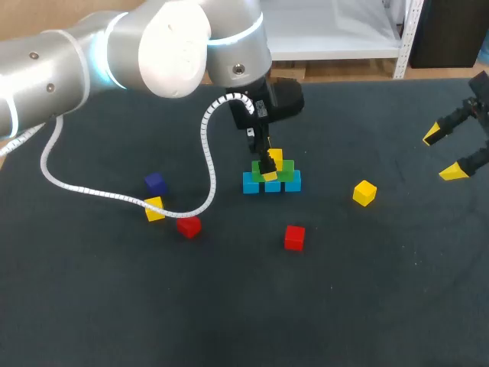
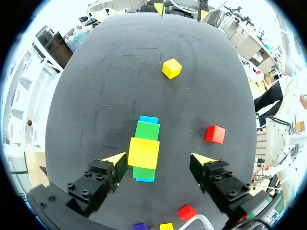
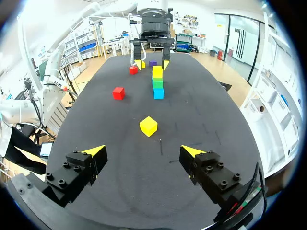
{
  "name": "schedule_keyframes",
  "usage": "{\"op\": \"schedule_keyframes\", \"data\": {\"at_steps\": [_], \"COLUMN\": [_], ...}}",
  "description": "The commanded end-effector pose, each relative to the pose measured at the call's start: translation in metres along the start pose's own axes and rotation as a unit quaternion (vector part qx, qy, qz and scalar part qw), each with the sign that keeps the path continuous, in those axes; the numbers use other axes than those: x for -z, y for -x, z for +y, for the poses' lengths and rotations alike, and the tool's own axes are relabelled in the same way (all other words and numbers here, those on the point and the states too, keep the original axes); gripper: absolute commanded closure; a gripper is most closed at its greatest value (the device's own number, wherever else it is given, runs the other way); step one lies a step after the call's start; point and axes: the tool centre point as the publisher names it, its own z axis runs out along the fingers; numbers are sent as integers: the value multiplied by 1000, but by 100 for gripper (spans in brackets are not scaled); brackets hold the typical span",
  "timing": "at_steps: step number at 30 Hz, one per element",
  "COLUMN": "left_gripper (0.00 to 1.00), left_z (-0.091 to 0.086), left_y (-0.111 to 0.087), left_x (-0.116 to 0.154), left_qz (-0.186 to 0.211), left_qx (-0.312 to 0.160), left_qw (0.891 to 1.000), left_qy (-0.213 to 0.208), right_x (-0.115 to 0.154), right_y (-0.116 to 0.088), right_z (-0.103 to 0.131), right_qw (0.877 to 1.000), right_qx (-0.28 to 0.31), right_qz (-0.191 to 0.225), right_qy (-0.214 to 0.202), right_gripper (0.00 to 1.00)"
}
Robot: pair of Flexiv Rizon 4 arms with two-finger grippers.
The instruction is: Place the blue cubes, place green cubes on the blue cubes, place the yellow cubes on the green cubes, then place the red cubes on the yellow cubes, and place purple cube on the red cubes.
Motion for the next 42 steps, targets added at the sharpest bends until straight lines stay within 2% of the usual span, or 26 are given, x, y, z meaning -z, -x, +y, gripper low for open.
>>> {"op": "schedule_keyframes", "data": {"at_steps": [1, 7, 12, 17, 25, 30, 37, 39, 41, 42], "left_gripper": [0, 0, 0, 0, 0, 0, 0, 0, 0, 0], "left_z": [1, 5, -3, -15, -38, -50, -56, -55, -54, -53], "left_y": [-1, -6, -23, -58, -128, -167, -208, -220, -229, -234], "left_x": [2, 18, 43, 68, 91, 88, 71, 64, 56, 53], "left_qz": [-2, -9, -31, -39, -51, -50, -68, -56, -68, -54], "left_qx": [0, -3, -25, -25, 10, 41, 36, 37, 31, 35], "left_qw": [1000, 1000, 999, 998, 998, 997, 997, 998, 997, 998], "left_qy": [4, 16, 27, 38, 38, 32, 24, 21, 15, 17], "right_x": [0, 0, 0, 0, 0, 0, 0, 0, 0, 0], "right_y": [-1, -1, -1, -1, -1, -1, -1, -1, -1, -1], "right_z": [-1, -1, -1, -1, -1, -1, -1, -1, -1, -1], "right_qw": [1000, 1000, 1000, 1000, 1000, 1000, 1000, 1000, 1000, 1000], "right_qx": [1, 1, 1, 1, 1, 1, 1, 1, 1, 1], "right_qz": [-1, -1, -1, -1, -1, -1, -1, -1, -1, -1], "right_qy": [1, 1, 1, 1, 1, 1, 1, 1, 1, 1], "right_gripper": [0, 0, 0, 0, 0, 0, 0, 0, 0, 0]}}
